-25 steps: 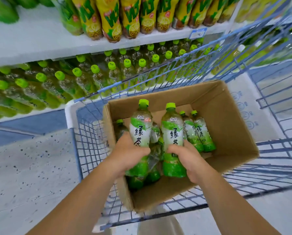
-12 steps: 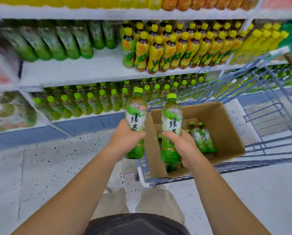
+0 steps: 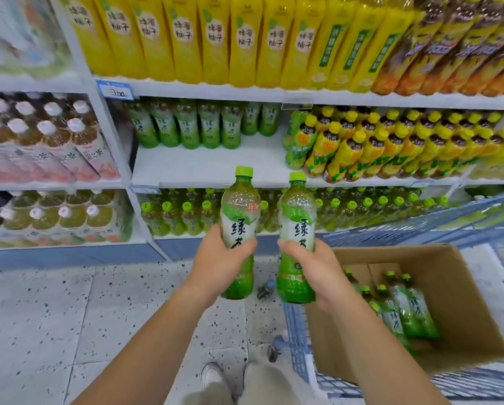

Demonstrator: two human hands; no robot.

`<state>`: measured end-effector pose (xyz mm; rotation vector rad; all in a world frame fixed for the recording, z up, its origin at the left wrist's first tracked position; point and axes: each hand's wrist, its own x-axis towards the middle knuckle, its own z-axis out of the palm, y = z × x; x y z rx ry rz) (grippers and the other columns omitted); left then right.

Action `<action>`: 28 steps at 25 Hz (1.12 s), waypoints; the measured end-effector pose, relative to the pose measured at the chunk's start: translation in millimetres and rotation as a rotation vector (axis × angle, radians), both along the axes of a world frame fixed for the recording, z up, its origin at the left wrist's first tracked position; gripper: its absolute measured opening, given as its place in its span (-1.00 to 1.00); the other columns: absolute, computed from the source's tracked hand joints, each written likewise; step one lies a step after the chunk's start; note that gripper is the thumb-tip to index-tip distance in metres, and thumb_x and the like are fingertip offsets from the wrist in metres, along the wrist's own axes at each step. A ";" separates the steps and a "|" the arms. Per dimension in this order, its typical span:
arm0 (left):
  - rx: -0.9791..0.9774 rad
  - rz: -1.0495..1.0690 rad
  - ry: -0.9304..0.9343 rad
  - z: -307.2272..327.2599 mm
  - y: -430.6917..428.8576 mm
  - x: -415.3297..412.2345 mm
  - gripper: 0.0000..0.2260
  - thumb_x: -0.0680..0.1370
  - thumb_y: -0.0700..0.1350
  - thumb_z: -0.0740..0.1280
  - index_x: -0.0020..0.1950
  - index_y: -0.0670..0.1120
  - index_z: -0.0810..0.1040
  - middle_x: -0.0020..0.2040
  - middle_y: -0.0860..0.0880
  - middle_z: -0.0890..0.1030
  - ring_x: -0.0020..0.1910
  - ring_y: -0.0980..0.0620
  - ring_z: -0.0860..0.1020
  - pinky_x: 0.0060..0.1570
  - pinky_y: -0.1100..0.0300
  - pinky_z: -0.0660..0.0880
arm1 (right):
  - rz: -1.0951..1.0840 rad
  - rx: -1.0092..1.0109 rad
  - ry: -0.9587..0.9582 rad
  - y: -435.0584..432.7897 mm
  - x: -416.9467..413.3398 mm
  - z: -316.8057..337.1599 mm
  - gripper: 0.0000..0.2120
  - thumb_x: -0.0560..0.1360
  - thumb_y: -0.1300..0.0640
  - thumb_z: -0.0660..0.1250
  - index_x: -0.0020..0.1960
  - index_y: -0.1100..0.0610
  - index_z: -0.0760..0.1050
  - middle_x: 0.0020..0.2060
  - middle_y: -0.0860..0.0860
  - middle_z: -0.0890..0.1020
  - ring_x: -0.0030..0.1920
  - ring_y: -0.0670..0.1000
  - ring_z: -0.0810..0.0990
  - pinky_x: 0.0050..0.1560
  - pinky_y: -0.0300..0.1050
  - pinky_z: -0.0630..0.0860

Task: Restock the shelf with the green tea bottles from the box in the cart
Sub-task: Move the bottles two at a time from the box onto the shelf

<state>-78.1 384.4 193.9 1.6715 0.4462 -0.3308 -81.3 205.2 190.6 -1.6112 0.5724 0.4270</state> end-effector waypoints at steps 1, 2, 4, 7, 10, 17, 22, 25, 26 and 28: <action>0.021 0.019 -0.010 -1.8 7.5 10.0 -0.71 0.46 -0.10 0.51 0.13 0.01 0.55 -0.04 0.04 0.68 -0.07 0.06 0.65 -0.10 0.10 0.61 | 0.011 0.004 0.000 6.0 12.8 -4.5 -0.73 0.41 -0.03 0.53 0.08 -0.02 0.61 -0.07 0.02 0.75 -0.08 0.09 0.74 0.01 0.14 0.67; 0.041 0.038 -0.023 -2.2 13.6 20.9 -0.70 0.44 -0.10 0.54 0.12 0.01 0.56 -0.06 0.04 0.69 -0.09 0.08 0.66 -0.13 0.12 0.62 | 0.025 -0.001 -0.004 11.0 25.9 -8.9 -0.69 0.40 -0.04 0.54 0.09 -0.02 0.61 -0.06 0.01 0.75 -0.06 0.08 0.73 0.05 0.15 0.66; 0.084 0.054 -0.034 -6.0 23.1 44.0 -0.70 0.42 -0.11 0.56 0.08 0.00 0.57 -0.08 0.04 0.69 -0.12 0.08 0.67 -0.15 0.12 0.64 | 0.039 0.001 -0.012 20.7 52.2 -17.3 -0.58 0.31 -0.12 0.55 0.12 -0.05 0.56 -0.04 -0.02 0.74 -0.03 0.09 0.72 0.10 0.21 0.63; 0.146 0.063 -0.046 -18.0 29.0 82.8 -0.72 0.39 -0.09 0.57 0.02 0.04 0.58 -0.12 0.07 0.70 -0.14 0.10 0.67 -0.14 0.08 0.66 | 0.043 -0.021 -0.037 26.2 92.8 -33.0 -0.46 0.20 -0.22 0.54 0.13 -0.09 0.54 -0.01 -0.05 0.71 0.01 0.07 0.70 0.13 0.22 0.61; 0.218 0.063 -0.055 -34.5 29.8 118.9 -0.71 0.37 -0.05 0.59 0.01 0.06 0.59 -0.13 0.12 0.69 -0.15 0.16 0.66 -0.16 0.11 0.65 | 0.023 -0.050 -0.082 22.4 133.4 -48.1 -0.71 0.36 -0.06 0.56 0.03 -0.04 0.61 -0.09 -0.04 0.73 -0.05 0.06 0.71 0.08 0.20 0.63; 0.271 -0.002 -0.038 -90.4 27.5 198.7 -0.66 0.33 0.00 0.58 0.04 0.06 0.60 -0.12 0.11 0.69 -0.17 0.16 0.66 -0.17 0.09 0.66 | 0.005 -0.160 -0.110 14.1 208.8 -96.7 -0.84 0.40 -0.01 0.53 -0.07 0.00 0.66 -0.20 -0.03 0.74 -0.13 0.04 0.72 0.02 0.17 0.65; 0.269 -0.055 -0.089 -129.4 28.5 253.2 -0.72 0.33 -0.04 0.58 -0.01 0.04 0.61 -0.17 0.08 0.70 -0.26 0.17 0.66 -0.27 0.11 0.67 | -0.041 -0.199 -0.130 16.2 245.5 -139.0 -0.85 0.36 0.01 0.54 -0.09 -0.03 0.67 -0.23 -0.07 0.74 -0.15 0.02 0.72 0.02 0.15 0.66; 0.267 -0.076 -0.154 -142.8 29.1 283.8 -0.71 0.33 -0.03 0.58 -0.02 0.05 0.61 -0.18 0.11 0.70 -0.24 0.16 0.67 -0.17 0.02 0.67 | -0.081 -0.179 -0.200 19.9 268.3 -152.6 -0.84 0.39 0.10 0.54 -0.04 -0.03 0.65 -0.23 -0.15 0.73 -0.17 -0.06 0.72 -0.01 0.10 0.67; 0.251 -0.081 -0.186 -145.1 28.4 292.8 -0.71 0.33 -0.05 0.58 -0.01 0.05 0.61 -0.17 0.12 0.71 -0.22 0.17 0.67 -0.15 0.03 0.67 | -0.094 -0.182 -0.233 21.3 277.3 -154.6 -0.82 0.40 0.12 0.54 -0.04 -0.03 0.63 -0.24 -0.18 0.73 -0.19 -0.09 0.71 -0.03 0.07 0.68; 0.222 -0.086 -0.249 -149.0 24.3 310.2 -0.69 0.34 -0.08 0.58 0.03 0.05 0.61 -0.15 0.12 0.71 -0.22 0.18 0.67 -0.17 0.08 0.67 | -0.113 -0.194 -0.313 21.7 295.3 -158.1 -0.77 0.38 0.15 0.55 -0.01 -0.01 0.62 -0.22 -0.17 0.73 -0.19 -0.11 0.71 -0.04 0.04 0.68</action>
